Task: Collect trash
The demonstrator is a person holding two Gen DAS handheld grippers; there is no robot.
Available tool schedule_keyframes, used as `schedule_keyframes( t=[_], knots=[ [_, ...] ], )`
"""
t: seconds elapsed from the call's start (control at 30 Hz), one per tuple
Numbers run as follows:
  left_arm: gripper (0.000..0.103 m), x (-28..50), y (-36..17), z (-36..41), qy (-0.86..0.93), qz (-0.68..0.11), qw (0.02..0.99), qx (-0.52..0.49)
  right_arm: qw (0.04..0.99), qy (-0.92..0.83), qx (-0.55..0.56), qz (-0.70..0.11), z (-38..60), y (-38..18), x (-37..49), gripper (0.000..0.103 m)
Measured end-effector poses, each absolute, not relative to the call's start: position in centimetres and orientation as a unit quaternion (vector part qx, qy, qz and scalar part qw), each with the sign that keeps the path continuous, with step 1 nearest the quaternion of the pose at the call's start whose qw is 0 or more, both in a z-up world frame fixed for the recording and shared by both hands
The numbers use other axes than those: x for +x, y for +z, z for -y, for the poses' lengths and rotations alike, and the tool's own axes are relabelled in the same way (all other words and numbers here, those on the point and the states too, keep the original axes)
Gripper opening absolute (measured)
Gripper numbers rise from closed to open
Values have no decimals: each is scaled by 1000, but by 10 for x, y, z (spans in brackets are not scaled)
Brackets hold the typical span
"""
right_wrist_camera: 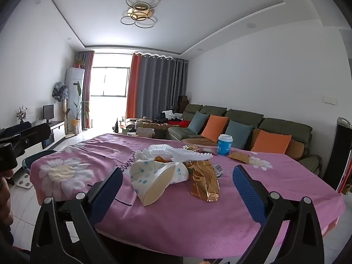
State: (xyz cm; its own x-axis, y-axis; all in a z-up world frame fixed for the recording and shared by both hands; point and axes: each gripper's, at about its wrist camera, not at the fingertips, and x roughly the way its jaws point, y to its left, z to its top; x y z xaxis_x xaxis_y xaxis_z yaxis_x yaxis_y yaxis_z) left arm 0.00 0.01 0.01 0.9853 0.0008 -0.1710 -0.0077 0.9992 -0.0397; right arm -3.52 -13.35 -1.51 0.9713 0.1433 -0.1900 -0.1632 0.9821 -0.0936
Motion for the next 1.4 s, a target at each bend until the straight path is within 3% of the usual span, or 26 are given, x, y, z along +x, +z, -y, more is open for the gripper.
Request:
schedule_keyframes(
  t=[1.4],
  knots=[
    [98, 3, 5, 0, -6, -83, 996, -19, 994, 63, -41, -85, 144, -7, -42, 96]
  ],
)
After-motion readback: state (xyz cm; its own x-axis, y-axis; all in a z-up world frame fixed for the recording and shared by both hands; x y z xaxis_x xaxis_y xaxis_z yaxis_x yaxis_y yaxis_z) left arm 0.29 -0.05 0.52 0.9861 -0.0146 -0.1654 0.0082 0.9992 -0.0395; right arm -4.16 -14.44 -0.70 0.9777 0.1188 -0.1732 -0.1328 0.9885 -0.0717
